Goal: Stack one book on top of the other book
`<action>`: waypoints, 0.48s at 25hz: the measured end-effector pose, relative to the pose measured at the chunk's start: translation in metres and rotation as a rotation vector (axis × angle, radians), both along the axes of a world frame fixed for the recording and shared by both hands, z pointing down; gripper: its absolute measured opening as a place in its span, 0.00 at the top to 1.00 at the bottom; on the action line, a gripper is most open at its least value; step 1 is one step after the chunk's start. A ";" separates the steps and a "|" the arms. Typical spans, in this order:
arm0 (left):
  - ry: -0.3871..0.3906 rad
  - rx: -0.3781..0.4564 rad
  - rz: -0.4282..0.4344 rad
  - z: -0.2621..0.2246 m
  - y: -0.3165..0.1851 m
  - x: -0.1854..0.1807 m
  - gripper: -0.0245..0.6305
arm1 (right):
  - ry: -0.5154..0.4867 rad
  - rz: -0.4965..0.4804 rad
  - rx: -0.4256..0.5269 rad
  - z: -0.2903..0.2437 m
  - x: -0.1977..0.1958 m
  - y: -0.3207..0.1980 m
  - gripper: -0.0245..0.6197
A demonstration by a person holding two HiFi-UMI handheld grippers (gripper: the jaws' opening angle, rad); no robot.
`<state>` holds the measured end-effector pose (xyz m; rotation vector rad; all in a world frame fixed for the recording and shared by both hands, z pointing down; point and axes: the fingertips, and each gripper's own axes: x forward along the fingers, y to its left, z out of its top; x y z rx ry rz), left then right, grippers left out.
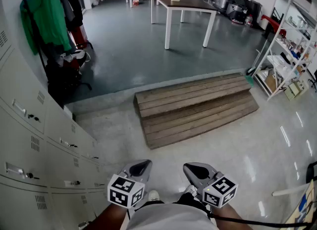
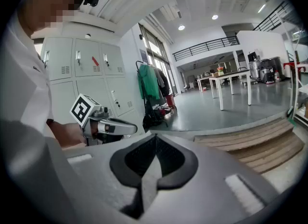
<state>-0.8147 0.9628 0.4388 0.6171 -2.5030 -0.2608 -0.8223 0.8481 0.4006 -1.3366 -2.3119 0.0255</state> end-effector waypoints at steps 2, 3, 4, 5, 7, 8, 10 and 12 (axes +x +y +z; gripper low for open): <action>-0.002 -0.003 0.000 0.001 0.000 0.002 0.96 | -0.003 -0.001 0.005 0.001 0.001 -0.001 0.96; -0.003 -0.006 0.000 0.001 0.000 0.003 0.96 | -0.004 -0.001 0.007 0.001 0.002 -0.001 0.96; -0.005 -0.009 0.000 0.001 0.000 0.004 0.96 | -0.004 -0.001 0.007 0.001 0.003 -0.001 0.96; -0.007 -0.011 0.000 0.001 0.000 0.005 0.96 | -0.005 -0.001 0.007 0.001 0.004 -0.001 0.96; -0.011 -0.011 0.000 0.000 -0.001 0.007 0.96 | -0.007 -0.001 0.007 0.000 0.005 -0.002 0.96; -0.013 -0.011 0.001 -0.001 -0.002 0.008 0.96 | -0.009 -0.001 0.007 -0.001 0.006 -0.003 0.96; -0.016 -0.014 0.003 -0.002 -0.003 0.009 0.96 | -0.012 0.000 0.006 -0.001 0.007 -0.004 0.96; -0.018 -0.020 0.005 -0.002 -0.003 0.010 0.96 | -0.013 0.000 0.004 0.000 0.009 -0.003 0.96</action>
